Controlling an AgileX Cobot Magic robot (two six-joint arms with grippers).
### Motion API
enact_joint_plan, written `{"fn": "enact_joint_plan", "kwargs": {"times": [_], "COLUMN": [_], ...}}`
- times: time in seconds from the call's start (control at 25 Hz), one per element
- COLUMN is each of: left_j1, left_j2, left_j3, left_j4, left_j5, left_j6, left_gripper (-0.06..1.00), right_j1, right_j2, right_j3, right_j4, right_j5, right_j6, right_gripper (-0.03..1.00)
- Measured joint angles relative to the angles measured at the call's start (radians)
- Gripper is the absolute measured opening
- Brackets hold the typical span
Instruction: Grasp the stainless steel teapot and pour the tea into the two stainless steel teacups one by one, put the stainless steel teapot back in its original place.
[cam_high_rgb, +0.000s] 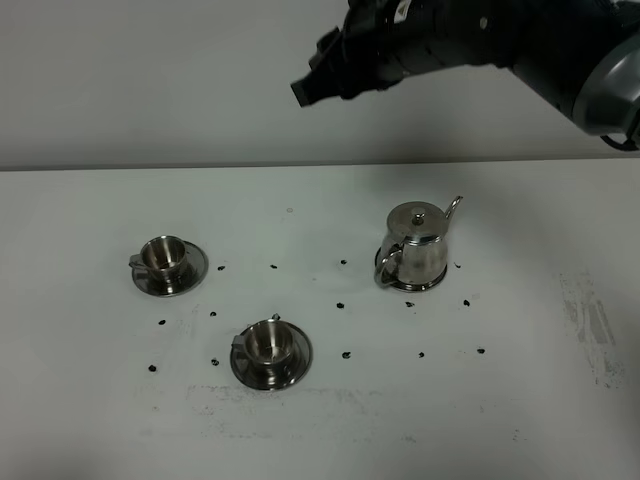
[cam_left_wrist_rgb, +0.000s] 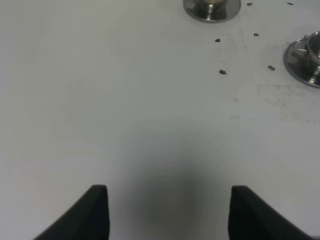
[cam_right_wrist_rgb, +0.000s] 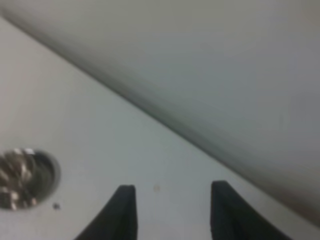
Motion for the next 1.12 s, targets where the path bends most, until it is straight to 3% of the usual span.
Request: {"fn": "enact_joint_plan", "kwargs": {"times": [0.16,0.56,0.84,1.12], "left_j1": [0.0,0.0,0.0,0.0], "left_j2": [0.0,0.0,0.0,0.0], "left_j3": [0.0,0.0,0.0,0.0], "left_j4": [0.0,0.001,0.002,0.002], "left_j5": [0.0,0.0,0.0,0.001], "left_j6": [0.0,0.0,0.0,0.001], "left_gripper": [0.53,0.53,0.53,0.53], "right_j1": [0.011,0.087,0.119,0.07], "right_j2": [-0.031,-0.03,0.071,0.157], "right_j3": [0.16,0.491,0.528,0.529], "right_j4": [-0.078,-0.097,-0.1,-0.1], "right_j5": [-0.086,-0.382,-0.472,-0.52], "right_j6": [0.109,0.245,0.267,0.273], "right_gripper": [0.33,0.34,0.34,0.34]}}
